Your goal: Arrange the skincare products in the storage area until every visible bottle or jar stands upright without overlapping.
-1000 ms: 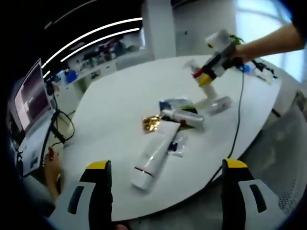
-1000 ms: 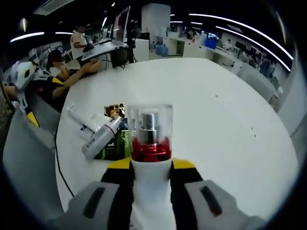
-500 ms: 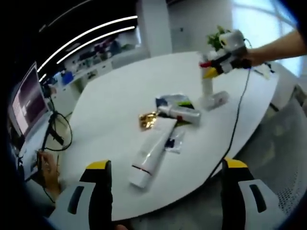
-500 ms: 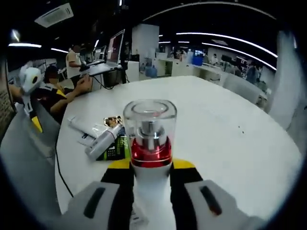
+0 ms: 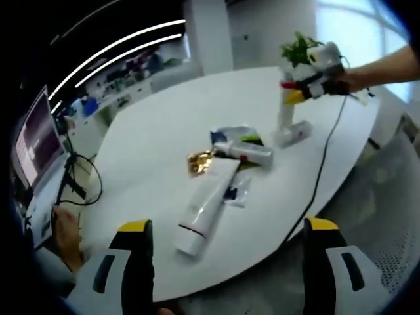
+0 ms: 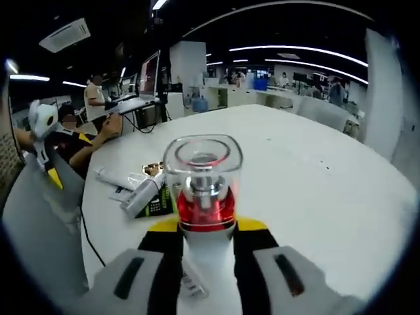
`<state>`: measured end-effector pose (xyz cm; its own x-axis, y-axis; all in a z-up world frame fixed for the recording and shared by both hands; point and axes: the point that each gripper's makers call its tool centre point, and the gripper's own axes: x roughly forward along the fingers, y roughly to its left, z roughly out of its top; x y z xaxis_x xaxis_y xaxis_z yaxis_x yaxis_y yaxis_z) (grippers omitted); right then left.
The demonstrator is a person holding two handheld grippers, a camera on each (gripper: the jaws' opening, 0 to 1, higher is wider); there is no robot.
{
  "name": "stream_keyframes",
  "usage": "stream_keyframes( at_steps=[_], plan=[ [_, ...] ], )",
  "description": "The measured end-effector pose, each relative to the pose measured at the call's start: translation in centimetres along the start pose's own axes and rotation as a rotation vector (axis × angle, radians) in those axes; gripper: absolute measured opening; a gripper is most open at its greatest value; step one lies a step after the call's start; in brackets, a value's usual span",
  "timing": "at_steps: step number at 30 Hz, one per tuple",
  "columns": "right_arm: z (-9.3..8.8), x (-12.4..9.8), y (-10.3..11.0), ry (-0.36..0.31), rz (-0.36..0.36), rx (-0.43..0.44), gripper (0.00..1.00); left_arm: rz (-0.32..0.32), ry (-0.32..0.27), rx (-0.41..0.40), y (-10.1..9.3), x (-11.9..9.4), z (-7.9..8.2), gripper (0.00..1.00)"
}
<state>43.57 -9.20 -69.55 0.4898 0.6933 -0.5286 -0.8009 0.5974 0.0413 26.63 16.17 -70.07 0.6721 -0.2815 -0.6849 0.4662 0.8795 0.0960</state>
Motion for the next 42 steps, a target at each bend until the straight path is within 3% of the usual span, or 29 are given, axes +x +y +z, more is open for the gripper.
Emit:
stream_keyframes(
  at_steps=[2,5,9,16,21,24,29,35,36,42],
  plan=[
    [0.2,0.0,-1.2,-0.017,-0.081,0.041,0.42,0.001,-0.001,-0.001,0.0,0.0,0.0,0.92],
    [1.3,-0.6,-1.1,-0.065,-0.113,0.126,0.56,0.003,0.0,0.0,0.1,0.0,0.0,0.92],
    [2.5,-1.5,-0.7,-0.137,-0.217,0.19,0.49,0.01,-0.002,0.003,0.2,0.0,0.0,0.92],
    [2.2,-2.9,-0.3,-0.13,-0.453,0.223,0.45,0.009,0.0,0.013,0.1,0.1,-0.1,0.92],
    [2.3,-2.5,0.4,-0.158,-0.541,0.297,0.47,0.005,0.003,0.024,-0.1,0.1,-0.1,0.92],
    [2.5,-1.9,0.1,-0.155,-0.612,0.286,0.48,0.004,0.003,0.028,-0.1,0.1,-0.1,0.92],
    [2.6,-1.1,-0.5,-0.142,-0.673,0.259,0.49,0.003,0.001,0.031,-0.2,0.1,-0.1,0.92],
    [2.1,-1.7,-1.8,-0.133,-0.711,0.241,0.34,0.007,-0.004,0.031,-0.1,0.1,0.0,0.92],
    [2.0,-1.4,-1.5,-0.13,-0.681,0.257,0.33,0.006,-0.003,0.034,-0.1,0.1,0.0,0.92],
    [2.1,-1.5,-1.5,-0.145,-0.684,0.188,0.33,0.006,-0.003,0.034,-0.1,0.1,0.0,0.92]
  ],
)
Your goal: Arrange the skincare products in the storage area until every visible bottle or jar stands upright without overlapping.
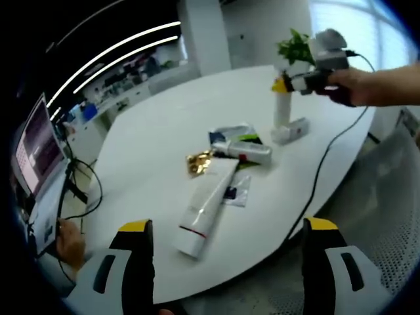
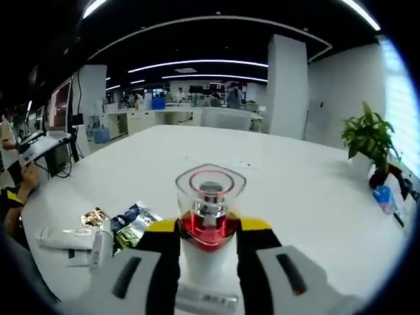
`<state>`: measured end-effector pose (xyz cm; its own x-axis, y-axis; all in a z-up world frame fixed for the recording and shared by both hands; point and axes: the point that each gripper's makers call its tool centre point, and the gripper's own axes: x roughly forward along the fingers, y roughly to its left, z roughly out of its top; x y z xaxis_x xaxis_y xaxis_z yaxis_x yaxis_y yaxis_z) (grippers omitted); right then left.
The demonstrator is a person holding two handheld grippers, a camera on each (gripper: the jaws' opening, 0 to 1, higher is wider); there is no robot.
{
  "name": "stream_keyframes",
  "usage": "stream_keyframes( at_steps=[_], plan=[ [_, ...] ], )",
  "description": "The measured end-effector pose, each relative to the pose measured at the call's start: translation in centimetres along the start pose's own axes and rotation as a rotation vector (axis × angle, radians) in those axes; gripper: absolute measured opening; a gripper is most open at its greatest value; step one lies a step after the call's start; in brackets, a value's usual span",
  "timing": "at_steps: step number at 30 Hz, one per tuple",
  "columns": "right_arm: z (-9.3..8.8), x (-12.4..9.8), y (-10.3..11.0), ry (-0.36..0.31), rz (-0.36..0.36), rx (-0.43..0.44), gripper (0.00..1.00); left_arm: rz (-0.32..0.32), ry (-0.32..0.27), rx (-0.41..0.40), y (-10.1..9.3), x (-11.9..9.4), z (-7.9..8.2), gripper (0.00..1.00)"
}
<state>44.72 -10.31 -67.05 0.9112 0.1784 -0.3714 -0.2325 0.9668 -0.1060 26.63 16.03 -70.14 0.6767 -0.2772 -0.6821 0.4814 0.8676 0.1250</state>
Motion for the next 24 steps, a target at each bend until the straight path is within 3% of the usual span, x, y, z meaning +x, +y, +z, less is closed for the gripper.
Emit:
stream_keyframes(
  at_steps=[6,9,16,24],
  plan=[
    [0.0,-0.3,0.1,-0.039,0.092,-0.082,0.32,-0.008,-0.009,-0.016,-0.1,-0.1,0.2,0.92],
    [-0.2,-0.6,-0.2,-0.05,0.136,-0.119,0.32,-0.029,-0.035,-0.071,0.0,-0.3,0.7,0.93],
    [-0.5,-0.8,-1.1,-0.065,0.224,-0.127,0.32,-0.111,-0.091,-0.172,-0.5,-0.9,1.8,0.94],
    [-0.4,-0.3,-1.7,-0.073,0.336,-0.164,0.32,-0.152,-0.082,-0.178,-1.2,-0.9,1.7,0.95]
  ],
)
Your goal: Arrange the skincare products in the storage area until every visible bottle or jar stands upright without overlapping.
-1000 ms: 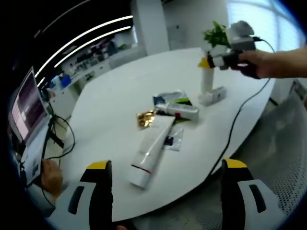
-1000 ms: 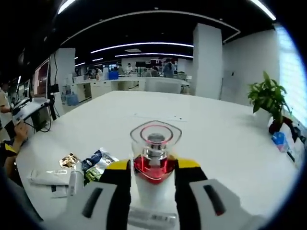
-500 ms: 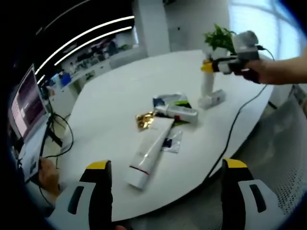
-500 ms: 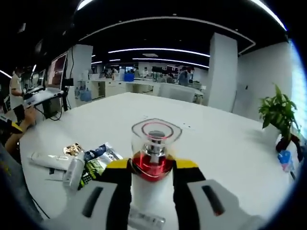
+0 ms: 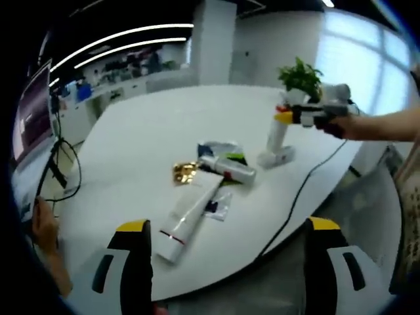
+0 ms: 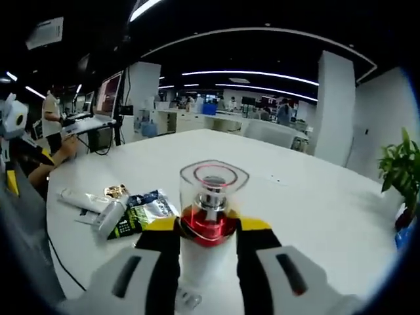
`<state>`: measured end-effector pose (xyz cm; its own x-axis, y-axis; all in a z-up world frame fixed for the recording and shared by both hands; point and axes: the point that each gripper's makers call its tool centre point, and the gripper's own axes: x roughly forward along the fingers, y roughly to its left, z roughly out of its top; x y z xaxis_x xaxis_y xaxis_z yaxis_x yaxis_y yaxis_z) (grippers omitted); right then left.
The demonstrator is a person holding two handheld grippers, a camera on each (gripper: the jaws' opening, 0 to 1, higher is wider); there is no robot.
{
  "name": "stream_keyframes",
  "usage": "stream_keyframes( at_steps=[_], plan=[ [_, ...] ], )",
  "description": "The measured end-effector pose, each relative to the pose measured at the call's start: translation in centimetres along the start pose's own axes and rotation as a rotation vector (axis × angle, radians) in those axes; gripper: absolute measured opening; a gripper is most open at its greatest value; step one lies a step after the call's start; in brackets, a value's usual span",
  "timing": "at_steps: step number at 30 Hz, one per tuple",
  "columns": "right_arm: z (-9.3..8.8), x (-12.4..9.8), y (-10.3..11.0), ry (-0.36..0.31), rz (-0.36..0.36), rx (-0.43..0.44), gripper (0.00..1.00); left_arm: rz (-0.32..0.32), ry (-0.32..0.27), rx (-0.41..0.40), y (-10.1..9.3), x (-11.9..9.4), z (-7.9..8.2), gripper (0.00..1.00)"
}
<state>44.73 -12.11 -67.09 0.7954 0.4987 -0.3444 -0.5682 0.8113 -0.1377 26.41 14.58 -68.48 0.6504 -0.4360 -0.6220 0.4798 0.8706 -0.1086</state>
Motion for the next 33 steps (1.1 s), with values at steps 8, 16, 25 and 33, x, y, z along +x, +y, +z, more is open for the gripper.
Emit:
stream_keyframes(
  at_steps=[8,16,25,33],
  plan=[
    [0.2,0.4,-0.9,0.0,0.056,-0.022,0.32,0.006,0.012,-0.001,0.1,0.0,-0.2,0.95],
    [0.4,1.4,-1.7,-0.015,0.039,0.0,0.32,0.009,0.022,-0.004,0.2,0.1,-0.3,0.95],
    [0.4,1.6,-1.5,-0.007,0.067,0.005,0.32,0.016,0.026,-0.011,0.4,0.2,-0.4,0.95],
    [-0.3,1.8,-1.5,0.037,0.074,0.04,0.34,0.014,0.03,-0.006,0.3,0.2,-0.4,0.95]
  ],
)
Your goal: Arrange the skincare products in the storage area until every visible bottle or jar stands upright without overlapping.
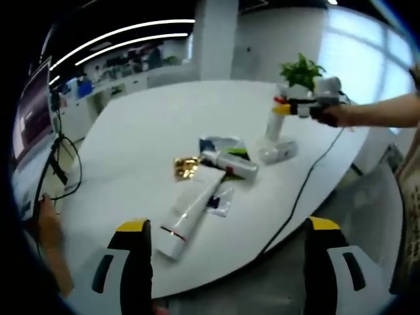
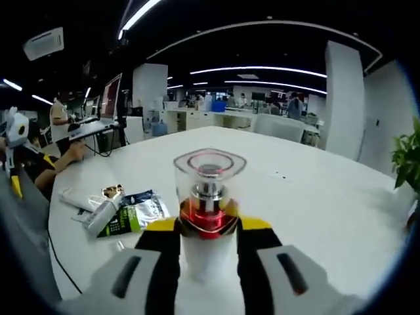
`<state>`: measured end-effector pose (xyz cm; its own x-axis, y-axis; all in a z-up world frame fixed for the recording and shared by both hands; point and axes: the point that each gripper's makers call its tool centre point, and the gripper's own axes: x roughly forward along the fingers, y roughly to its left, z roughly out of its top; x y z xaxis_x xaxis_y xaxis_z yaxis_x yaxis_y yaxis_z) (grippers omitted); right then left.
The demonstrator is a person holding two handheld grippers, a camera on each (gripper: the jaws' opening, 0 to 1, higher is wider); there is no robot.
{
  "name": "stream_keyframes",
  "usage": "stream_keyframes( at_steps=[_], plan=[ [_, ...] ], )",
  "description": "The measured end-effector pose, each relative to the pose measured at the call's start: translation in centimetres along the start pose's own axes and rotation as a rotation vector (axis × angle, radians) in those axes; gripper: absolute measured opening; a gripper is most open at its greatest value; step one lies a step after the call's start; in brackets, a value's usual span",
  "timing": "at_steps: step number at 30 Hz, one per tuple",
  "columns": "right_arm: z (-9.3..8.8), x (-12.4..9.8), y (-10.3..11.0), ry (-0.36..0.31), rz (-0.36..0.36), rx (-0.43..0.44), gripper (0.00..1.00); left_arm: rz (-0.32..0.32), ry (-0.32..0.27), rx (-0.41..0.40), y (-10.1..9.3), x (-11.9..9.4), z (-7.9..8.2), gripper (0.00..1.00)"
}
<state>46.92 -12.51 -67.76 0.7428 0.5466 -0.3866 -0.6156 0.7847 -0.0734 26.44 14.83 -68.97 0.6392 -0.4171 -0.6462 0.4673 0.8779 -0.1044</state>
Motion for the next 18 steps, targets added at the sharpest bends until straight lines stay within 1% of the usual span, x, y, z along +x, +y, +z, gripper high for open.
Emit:
stream_keyframes(
  at_steps=[2,5,8,10,14,18],
  plan=[
    [-0.5,0.1,0.0,0.025,-0.005,0.01,0.33,-0.001,0.001,0.002,0.0,0.0,0.0,0.95],
    [-0.5,0.0,0.0,0.013,-0.016,0.063,0.33,-0.003,0.004,0.009,-0.1,0.0,-0.1,0.94],
    [-0.4,0.1,0.1,0.015,-0.016,0.057,0.33,-0.004,0.007,0.016,-0.2,0.1,-0.1,0.94],
    [-0.3,0.4,0.5,0.017,-0.004,0.061,0.33,-0.006,0.008,0.021,-0.2,0.0,-0.1,0.94],
    [-0.1,0.9,1.8,0.015,0.024,0.037,0.32,-0.008,0.007,0.024,-0.3,0.0,-0.1,0.94],
    [-0.1,1.3,1.8,0.006,0.01,0.049,0.32,-0.007,0.002,0.021,-0.3,-0.1,0.0,0.94]
  ],
)
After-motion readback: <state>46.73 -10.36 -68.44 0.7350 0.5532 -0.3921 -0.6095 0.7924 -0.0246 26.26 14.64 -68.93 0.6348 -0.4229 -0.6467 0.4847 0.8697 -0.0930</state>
